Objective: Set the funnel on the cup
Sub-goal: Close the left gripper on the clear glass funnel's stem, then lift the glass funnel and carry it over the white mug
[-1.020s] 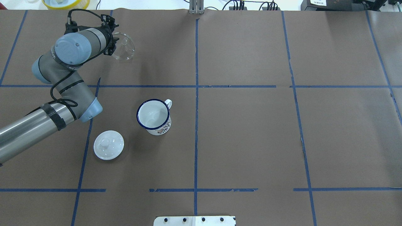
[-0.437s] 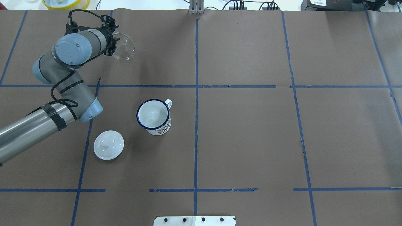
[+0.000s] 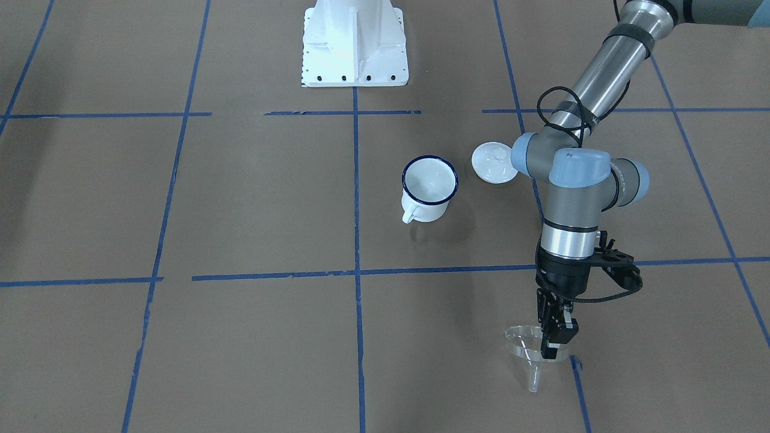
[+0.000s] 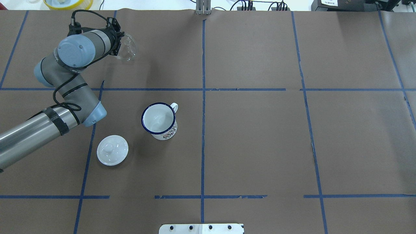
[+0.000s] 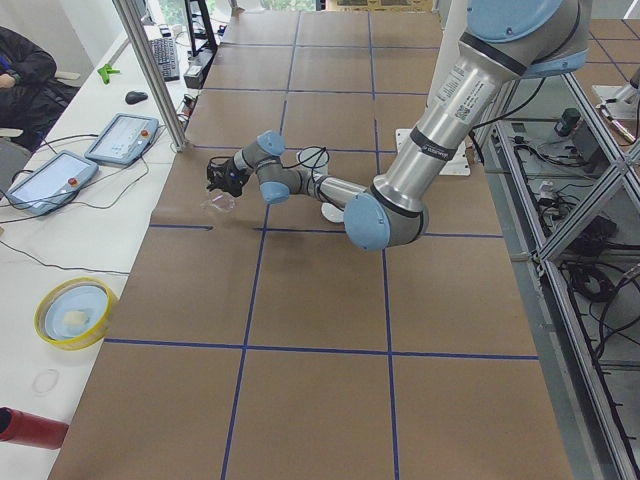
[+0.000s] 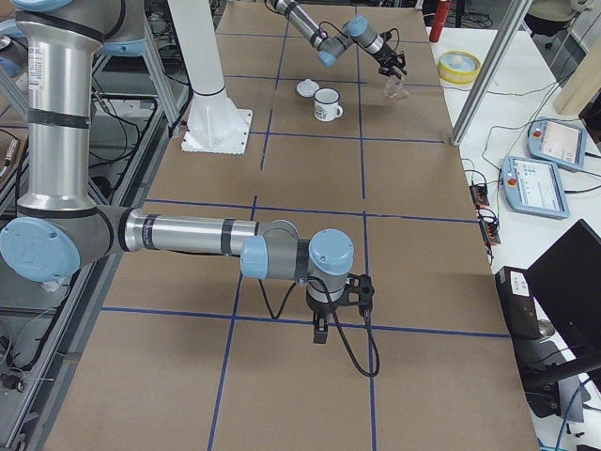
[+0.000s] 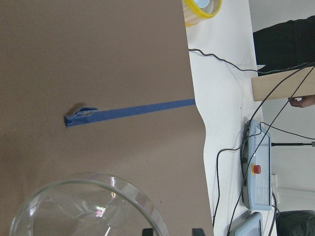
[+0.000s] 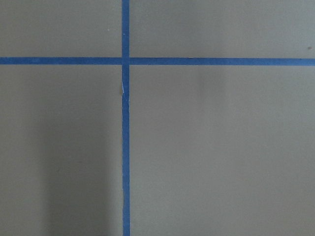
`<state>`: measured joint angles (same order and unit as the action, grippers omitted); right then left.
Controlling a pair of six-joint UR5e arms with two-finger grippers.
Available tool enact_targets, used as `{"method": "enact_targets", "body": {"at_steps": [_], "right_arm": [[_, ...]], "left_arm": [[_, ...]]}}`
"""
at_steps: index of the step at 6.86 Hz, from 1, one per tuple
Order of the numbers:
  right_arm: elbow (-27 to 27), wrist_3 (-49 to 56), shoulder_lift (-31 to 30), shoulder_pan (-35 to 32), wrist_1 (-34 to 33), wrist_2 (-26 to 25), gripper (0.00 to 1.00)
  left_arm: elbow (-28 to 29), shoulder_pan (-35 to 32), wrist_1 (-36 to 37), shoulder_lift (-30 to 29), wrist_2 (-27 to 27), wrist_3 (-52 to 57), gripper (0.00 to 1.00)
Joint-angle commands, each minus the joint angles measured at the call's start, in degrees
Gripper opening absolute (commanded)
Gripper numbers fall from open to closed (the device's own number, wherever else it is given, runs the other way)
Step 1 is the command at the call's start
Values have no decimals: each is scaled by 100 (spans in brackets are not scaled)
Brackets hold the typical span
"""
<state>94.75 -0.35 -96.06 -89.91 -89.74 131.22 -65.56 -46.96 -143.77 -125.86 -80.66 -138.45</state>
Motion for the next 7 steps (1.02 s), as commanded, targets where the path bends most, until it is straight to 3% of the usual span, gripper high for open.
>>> {"method": "enact_targets", "body": {"at_steps": [1,2,3,4,5,6,7], "right_arm": [[0,0,0,0,0,0,100],[0,0,0,0,0,0,100],[0,0,0,0,0,0,100],[0,0,0,0,0,0,100],[0,0,0,0,0,0,100],[0,0,0,0,0,0,100],[0,0,0,0,0,0,100]], "left_arm": [[-228,-23,7,0,-19,362,0],[-725,-119,103,8,-342,528,0],[-1174,-286,547,8,-902,538,0],[-2014,-383,1291,43,-1403,1087,0],[-2919,-401,2282,70,-1643,1832,0],[-3737,-401,3728,35,-2081,2831,0],[-4319,-401,4647,52,-2181,3563,0]]}}
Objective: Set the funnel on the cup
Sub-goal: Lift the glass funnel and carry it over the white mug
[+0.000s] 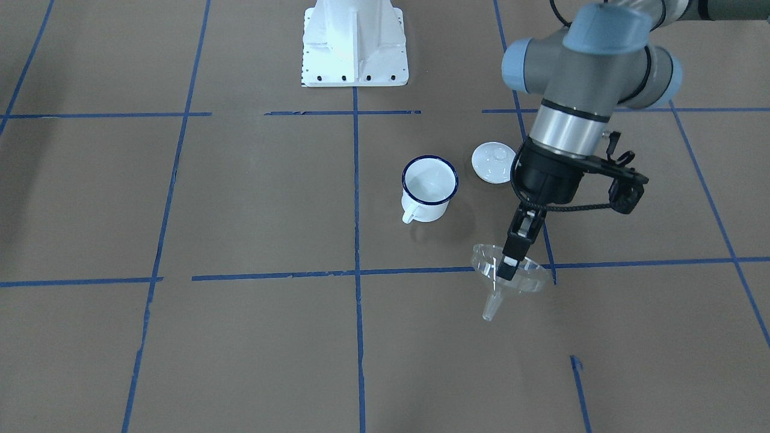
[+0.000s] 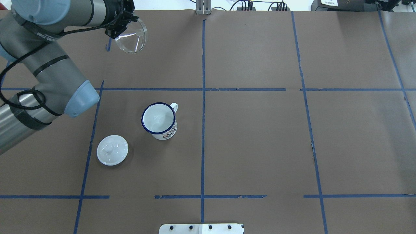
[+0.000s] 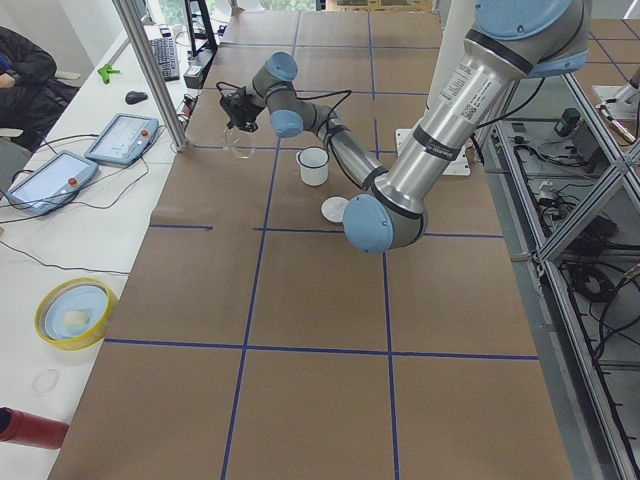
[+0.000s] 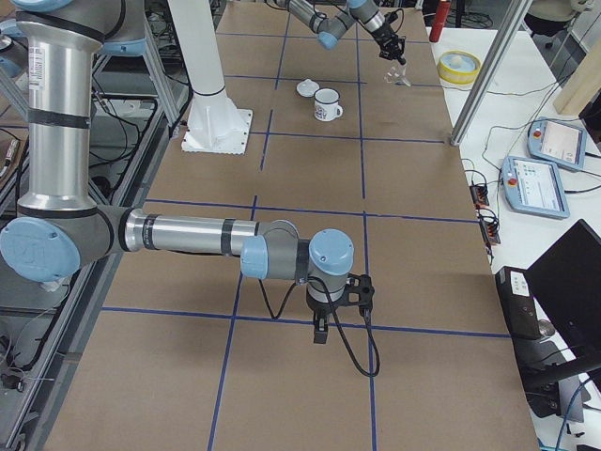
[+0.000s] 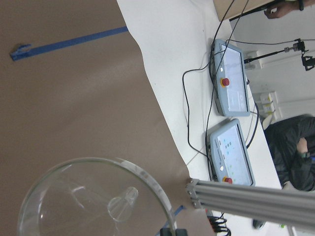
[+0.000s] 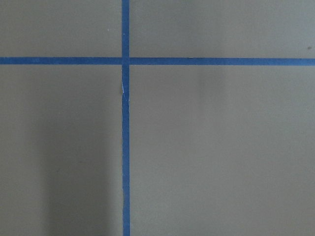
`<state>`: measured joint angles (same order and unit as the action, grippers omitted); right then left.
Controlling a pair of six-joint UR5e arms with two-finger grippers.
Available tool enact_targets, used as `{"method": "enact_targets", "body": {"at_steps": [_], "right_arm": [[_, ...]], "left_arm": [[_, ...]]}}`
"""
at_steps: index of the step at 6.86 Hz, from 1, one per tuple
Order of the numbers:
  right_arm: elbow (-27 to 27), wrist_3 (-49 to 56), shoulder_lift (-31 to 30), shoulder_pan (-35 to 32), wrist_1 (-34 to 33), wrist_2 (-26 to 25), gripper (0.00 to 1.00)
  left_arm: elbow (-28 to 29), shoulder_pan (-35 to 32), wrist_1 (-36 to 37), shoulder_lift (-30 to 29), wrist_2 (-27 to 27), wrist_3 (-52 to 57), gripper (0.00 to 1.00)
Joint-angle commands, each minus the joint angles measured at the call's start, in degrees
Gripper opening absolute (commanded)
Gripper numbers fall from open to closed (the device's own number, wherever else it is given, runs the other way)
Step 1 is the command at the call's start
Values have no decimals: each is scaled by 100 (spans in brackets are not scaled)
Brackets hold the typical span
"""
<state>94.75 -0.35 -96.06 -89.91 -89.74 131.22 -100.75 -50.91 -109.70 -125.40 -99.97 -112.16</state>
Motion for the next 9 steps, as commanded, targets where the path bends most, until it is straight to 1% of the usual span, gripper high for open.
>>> {"method": "enact_targets", "body": {"at_steps": [1,2,3,4,5,6,7,9], "right_arm": [[0,0,0,0,0,0,100],[0,0,0,0,0,0,100],[0,0,0,0,0,0,100],[0,0,0,0,0,0,100],[0,0,0,0,0,0,100],[0,0,0,0,0,0,100],[0,0,0,0,0,0,100],[0,0,0,0,0,0,100]], "left_arm": [[-1058,11,2119,-71,-285,1272,0],[-1417,159,2981,-142,-695,1998,0],[-1612,325,3624,-299,-995,2492,0],[-1588,536,4109,-544,-1128,2863,0],[-1492,747,4193,-651,-1138,3023,0],[-943,853,4193,-974,-1138,3042,0],[-468,941,4185,-1160,-1138,3147,0],[-174,1048,4176,-1162,-1156,3480,0]]}}
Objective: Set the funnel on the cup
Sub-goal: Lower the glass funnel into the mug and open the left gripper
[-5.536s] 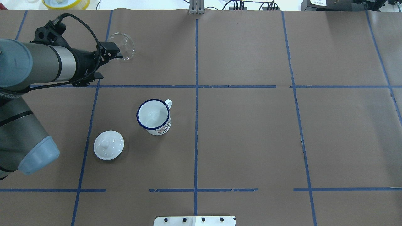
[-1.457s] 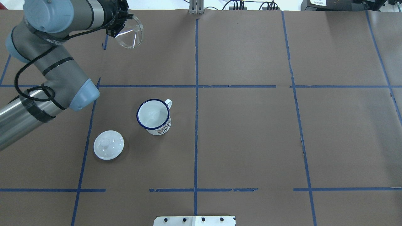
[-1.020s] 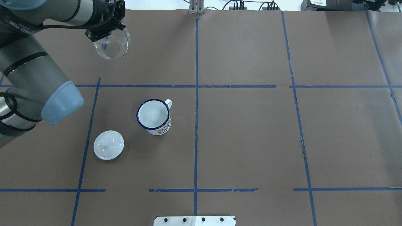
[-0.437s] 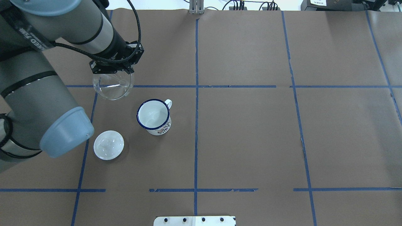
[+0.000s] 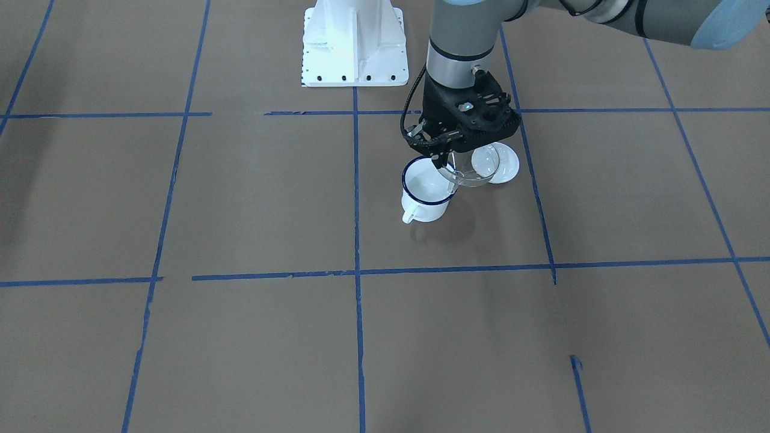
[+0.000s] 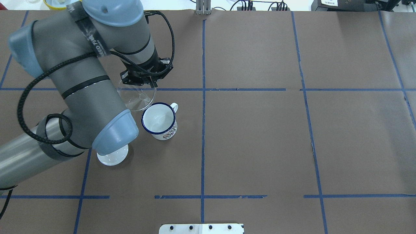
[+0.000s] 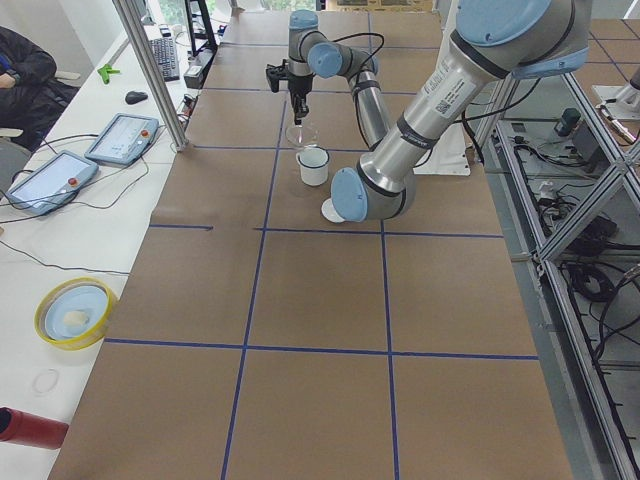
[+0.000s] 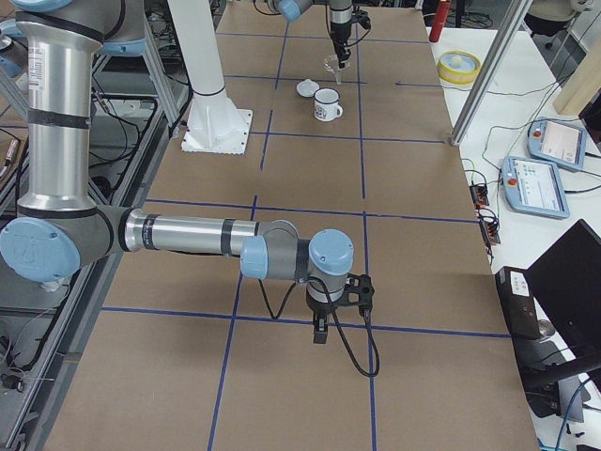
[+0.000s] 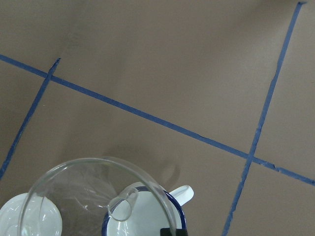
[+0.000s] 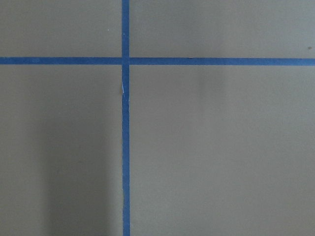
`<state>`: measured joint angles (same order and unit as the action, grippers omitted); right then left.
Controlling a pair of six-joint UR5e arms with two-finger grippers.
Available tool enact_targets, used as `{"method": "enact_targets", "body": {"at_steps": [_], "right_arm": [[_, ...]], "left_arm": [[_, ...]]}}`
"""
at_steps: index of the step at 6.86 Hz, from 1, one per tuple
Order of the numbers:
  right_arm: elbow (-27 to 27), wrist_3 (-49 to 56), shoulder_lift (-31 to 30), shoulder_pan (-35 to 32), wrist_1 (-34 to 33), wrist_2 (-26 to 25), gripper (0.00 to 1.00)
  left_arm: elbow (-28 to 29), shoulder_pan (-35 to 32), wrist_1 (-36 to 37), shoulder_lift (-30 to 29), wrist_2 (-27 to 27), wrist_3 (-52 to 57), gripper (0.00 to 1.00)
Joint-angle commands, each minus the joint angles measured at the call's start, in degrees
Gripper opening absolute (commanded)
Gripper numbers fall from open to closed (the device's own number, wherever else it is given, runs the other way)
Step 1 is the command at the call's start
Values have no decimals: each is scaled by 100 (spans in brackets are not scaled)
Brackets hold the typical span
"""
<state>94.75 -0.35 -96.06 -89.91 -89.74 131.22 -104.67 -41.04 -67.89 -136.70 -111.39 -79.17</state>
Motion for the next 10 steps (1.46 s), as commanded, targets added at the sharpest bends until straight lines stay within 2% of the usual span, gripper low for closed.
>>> {"method": "enact_targets", "body": {"at_steps": [1,10], "right_arm": [[0,0,0,0,0,0,100],[0,0,0,0,0,0,100]], "left_arm": [[201,70,-5,-32,-162,226,0],[1071,474,-426,-208,-225,226,0]]}}
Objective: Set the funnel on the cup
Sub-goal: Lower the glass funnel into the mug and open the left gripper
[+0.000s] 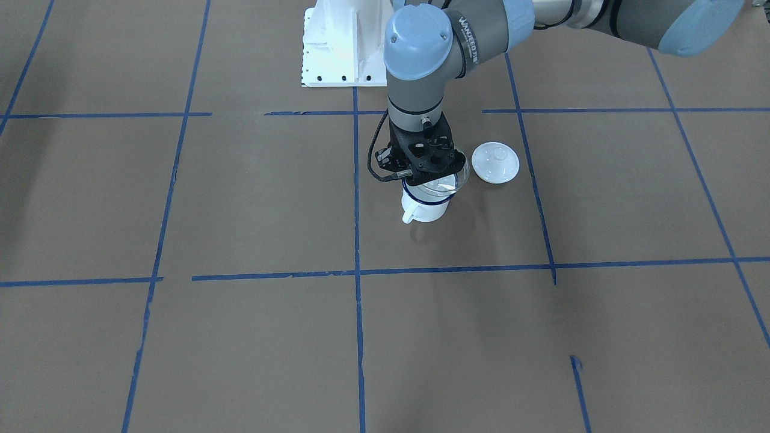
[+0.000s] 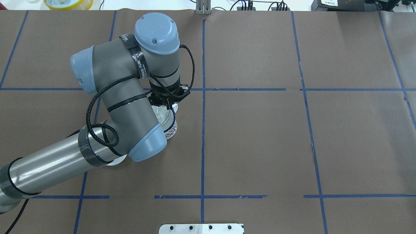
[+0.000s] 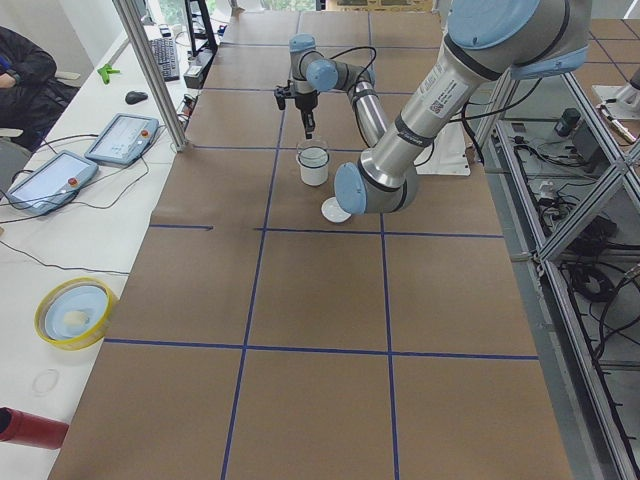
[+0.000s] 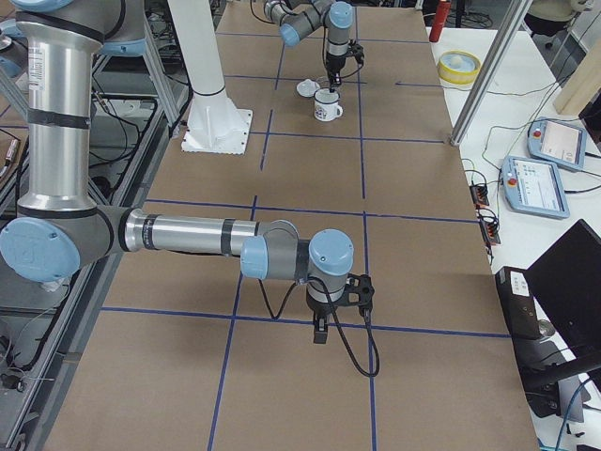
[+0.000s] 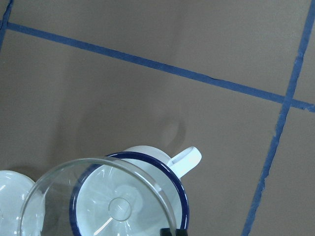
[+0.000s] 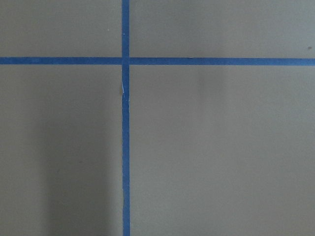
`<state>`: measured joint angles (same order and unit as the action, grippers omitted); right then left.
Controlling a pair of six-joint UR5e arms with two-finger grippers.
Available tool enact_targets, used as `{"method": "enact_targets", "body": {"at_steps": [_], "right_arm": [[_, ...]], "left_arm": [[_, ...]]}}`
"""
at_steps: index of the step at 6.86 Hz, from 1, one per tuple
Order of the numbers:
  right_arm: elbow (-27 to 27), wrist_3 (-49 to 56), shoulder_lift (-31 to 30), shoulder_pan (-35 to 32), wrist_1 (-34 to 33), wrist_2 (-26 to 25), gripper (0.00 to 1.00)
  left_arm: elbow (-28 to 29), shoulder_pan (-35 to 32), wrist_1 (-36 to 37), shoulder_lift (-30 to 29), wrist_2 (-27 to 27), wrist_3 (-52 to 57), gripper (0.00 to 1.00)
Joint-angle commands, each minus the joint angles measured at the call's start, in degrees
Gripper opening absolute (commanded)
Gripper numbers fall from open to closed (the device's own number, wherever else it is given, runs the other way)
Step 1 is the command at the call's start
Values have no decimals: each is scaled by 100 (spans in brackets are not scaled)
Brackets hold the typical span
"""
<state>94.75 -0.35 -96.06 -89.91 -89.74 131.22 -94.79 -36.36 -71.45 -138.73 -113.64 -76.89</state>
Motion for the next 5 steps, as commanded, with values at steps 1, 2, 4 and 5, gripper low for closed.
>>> {"method": "enact_targets", "body": {"at_steps": [1,2,4,5], "right_arm": [[9,0,0,0,0,0,100],[0,0,0,0,0,0,100],[0,0,0,0,0,0,100],[0,0,0,0,0,0,100]], "left_arm": [[171,6,-88,-23,0,-10,0],[215,41,-149,-14,9,-19,0],[216,103,-211,-14,9,-63,17],[216,155,-211,3,35,-80,99]]}}
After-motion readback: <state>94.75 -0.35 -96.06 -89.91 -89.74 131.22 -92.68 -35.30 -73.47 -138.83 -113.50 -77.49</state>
